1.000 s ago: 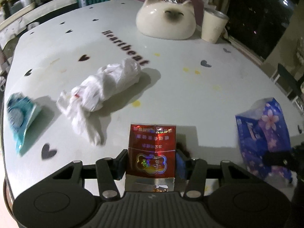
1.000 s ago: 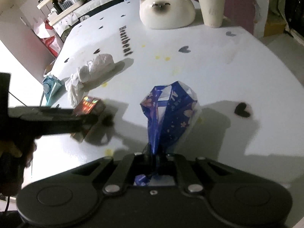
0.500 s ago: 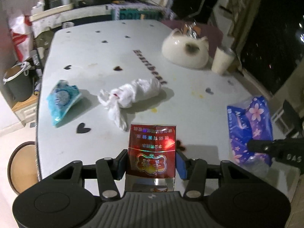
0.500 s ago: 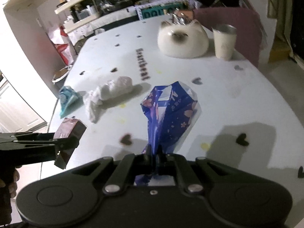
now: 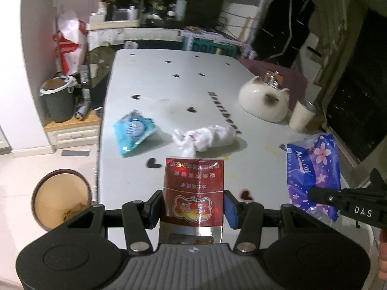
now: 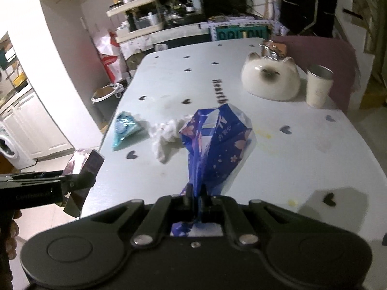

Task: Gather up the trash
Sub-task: 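Carry the red box and tissue pack in both tools over the wastebasket, then open both tools to drop the red box and tissue pack into the wastebasket, then lift both open tools out of the wastebasket and return to the table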

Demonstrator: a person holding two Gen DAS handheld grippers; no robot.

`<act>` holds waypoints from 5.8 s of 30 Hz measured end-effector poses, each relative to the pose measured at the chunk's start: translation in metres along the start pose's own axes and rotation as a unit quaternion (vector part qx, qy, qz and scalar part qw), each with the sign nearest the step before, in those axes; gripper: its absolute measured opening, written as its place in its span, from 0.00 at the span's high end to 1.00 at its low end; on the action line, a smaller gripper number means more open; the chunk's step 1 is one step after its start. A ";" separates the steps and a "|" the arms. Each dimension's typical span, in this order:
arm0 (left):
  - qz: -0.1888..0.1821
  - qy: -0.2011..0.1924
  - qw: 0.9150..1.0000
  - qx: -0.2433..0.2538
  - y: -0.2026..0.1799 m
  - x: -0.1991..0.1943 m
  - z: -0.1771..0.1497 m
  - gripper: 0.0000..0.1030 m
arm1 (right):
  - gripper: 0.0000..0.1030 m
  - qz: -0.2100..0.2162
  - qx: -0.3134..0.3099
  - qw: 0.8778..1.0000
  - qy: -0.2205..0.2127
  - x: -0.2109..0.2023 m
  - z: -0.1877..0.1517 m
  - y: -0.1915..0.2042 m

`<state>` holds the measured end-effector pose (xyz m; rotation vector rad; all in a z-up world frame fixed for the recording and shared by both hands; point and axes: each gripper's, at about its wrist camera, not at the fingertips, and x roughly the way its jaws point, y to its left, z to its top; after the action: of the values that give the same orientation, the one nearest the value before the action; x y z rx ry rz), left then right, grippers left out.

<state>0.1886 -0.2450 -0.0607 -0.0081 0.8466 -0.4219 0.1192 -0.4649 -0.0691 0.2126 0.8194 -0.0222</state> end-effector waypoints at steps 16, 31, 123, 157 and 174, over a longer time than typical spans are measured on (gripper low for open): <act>0.036 -0.018 0.999 -0.035 0.103 -0.038 -0.001 0.49 | 0.97 0.025 -0.030 0.999 0.007 0.021 0.006 0.101; 0.052 -0.007 0.997 -0.056 0.236 -0.052 0.004 0.49 | 0.97 0.034 -0.040 0.998 0.035 0.070 0.008 0.225; 0.053 0.254 0.952 -0.159 0.481 0.248 -0.016 0.14 | 0.57 0.033 0.008 0.954 0.298 0.447 -0.036 0.345; 0.092 0.207 0.963 -0.148 0.475 0.113 -0.024 0.00 | 0.00 0.005 -0.065 0.976 0.206 0.337 -0.003 0.356; 0.104 0.150 0.972 -0.147 0.450 0.035 -0.025 0.00 | 0.00 0.013 -0.073 0.985 0.159 0.256 -0.006 0.354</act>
<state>0.3523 0.1591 -0.1804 -0.1305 1.1899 -0.0967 0.3252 -0.1013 -0.1956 0.0881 1.1313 0.0994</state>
